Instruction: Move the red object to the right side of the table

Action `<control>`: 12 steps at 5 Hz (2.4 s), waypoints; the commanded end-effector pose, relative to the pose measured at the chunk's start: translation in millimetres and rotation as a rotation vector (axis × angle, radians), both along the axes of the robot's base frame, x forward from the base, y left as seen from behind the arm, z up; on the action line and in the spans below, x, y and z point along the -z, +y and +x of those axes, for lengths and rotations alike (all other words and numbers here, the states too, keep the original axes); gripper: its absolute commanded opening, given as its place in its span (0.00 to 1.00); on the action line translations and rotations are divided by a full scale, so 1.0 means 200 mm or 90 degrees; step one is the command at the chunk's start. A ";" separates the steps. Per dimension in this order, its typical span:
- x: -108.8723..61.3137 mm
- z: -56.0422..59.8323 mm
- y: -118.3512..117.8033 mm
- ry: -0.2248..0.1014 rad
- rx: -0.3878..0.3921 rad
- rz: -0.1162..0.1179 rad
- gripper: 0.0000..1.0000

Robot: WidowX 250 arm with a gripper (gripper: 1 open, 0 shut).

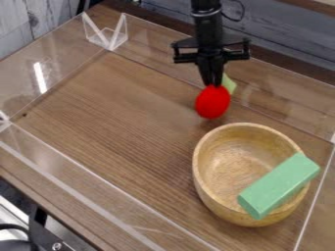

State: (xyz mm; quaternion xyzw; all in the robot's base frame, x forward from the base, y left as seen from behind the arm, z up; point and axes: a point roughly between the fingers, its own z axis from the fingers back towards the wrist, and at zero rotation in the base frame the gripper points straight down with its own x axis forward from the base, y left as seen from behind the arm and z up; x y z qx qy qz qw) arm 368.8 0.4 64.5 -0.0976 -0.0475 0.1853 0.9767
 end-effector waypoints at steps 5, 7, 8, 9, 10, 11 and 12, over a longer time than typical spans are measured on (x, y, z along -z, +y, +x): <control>0.08 0.00 -0.06 -0.017 0.001 0.022 1.00; 0.10 0.00 -0.08 -0.009 -0.002 0.027 1.00; 0.08 0.00 -0.12 -0.012 0.015 0.026 1.00; 0.04 0.00 -0.12 -0.010 0.009 0.027 1.00; 0.00 0.00 -0.11 -0.009 0.001 0.025 1.00; -0.05 0.00 -0.12 -0.012 0.022 0.023 1.00; -0.10 -0.01 -0.12 -0.016 0.041 0.020 1.00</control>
